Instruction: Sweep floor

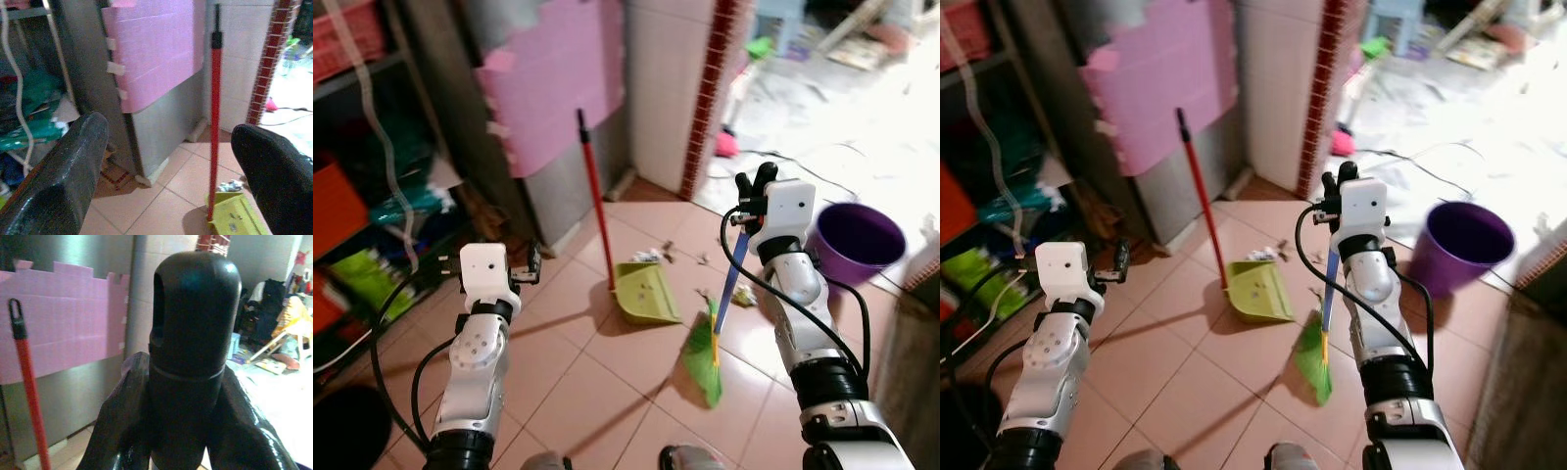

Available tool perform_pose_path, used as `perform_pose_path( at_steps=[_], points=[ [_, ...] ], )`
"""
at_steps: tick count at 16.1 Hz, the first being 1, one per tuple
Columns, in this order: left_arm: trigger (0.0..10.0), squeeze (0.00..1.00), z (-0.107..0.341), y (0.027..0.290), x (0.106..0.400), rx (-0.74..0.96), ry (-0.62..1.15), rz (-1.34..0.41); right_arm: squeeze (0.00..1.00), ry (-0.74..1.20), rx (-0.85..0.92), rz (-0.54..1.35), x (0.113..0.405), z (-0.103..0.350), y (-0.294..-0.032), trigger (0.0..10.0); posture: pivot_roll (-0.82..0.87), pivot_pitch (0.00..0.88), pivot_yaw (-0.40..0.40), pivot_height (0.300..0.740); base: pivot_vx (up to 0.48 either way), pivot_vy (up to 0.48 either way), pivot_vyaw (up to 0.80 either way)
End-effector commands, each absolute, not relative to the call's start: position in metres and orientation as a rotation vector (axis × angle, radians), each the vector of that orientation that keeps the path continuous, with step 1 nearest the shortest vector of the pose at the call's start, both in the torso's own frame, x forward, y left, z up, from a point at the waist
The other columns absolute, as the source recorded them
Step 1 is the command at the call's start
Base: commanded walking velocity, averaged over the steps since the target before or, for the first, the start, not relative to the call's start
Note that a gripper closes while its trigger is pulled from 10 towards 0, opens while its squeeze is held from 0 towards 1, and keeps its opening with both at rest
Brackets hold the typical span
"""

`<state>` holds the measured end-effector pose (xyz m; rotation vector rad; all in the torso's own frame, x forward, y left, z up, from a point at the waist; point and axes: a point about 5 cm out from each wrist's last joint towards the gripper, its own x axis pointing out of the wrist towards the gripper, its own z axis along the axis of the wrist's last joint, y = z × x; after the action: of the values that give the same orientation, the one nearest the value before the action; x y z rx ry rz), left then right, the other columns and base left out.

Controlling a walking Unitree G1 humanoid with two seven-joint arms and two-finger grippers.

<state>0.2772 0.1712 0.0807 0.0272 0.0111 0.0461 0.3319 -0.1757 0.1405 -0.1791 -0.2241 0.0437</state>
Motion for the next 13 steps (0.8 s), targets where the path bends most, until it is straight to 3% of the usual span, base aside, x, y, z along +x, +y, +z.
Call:
perform_pose_path(
  at_steps=[1,13],
  points=[
    [10.0,0.00,0.085,0.172,0.277,0.031,-0.014,0.046,0.00,-0.315,-0.199,0.070,0.336,0.160,-0.168,10.0,-0.06,0.000,0.031,0.740,0.274,0.000,-0.40],
    [10.0,0.00,0.086,0.173,0.280,0.028,-0.018,0.040,0.00,-0.356,-0.235,0.069,0.341,0.172,-0.174,10.0,-0.07,0.000,0.033,0.740,0.348,0.000,0.00]
  ],
)
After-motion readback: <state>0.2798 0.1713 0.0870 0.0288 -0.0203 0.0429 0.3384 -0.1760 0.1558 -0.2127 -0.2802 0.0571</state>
